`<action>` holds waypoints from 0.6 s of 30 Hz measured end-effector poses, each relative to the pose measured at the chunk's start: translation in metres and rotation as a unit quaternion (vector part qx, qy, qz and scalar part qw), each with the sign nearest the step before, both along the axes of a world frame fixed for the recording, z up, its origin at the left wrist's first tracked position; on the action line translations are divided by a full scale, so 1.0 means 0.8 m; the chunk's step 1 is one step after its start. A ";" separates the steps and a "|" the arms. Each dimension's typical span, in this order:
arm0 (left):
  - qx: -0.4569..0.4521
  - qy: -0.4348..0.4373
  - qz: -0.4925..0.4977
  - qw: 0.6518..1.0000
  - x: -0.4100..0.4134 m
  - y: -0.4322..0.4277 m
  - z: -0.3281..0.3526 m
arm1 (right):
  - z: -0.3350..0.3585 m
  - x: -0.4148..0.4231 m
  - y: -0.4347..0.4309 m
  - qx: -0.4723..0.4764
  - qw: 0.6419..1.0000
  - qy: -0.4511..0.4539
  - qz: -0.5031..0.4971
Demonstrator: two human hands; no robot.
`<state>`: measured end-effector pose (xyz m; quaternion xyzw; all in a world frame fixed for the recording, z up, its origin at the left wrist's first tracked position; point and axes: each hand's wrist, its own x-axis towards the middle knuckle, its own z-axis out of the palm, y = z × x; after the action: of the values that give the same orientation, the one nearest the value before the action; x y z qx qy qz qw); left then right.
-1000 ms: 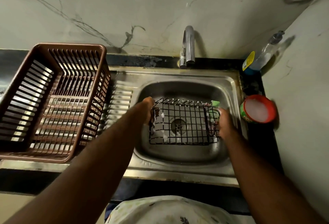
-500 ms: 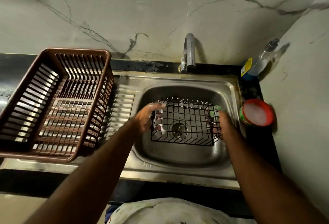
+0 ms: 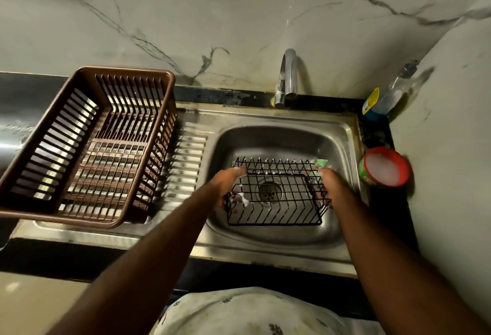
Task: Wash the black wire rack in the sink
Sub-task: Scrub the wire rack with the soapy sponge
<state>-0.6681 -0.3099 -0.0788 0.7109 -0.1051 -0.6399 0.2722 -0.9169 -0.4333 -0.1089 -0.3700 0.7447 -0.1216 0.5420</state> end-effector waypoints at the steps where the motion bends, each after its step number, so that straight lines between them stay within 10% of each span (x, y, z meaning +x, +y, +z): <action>1: 0.002 0.003 -0.005 1.000 0.000 0.004 0.000 | -0.004 -0.002 -0.001 0.002 1.000 0.014 0.010; 18: -0.013 -0.024 0.073 0.997 -0.014 0.020 -0.030 | 0.019 -0.008 0.044 -0.249 0.966 -0.066 -0.012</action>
<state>-0.6790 -0.2938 -0.1025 0.7281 -0.0675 -0.5997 0.3249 -0.9236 -0.3982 -0.0936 -0.4758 0.6580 -0.3335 0.4790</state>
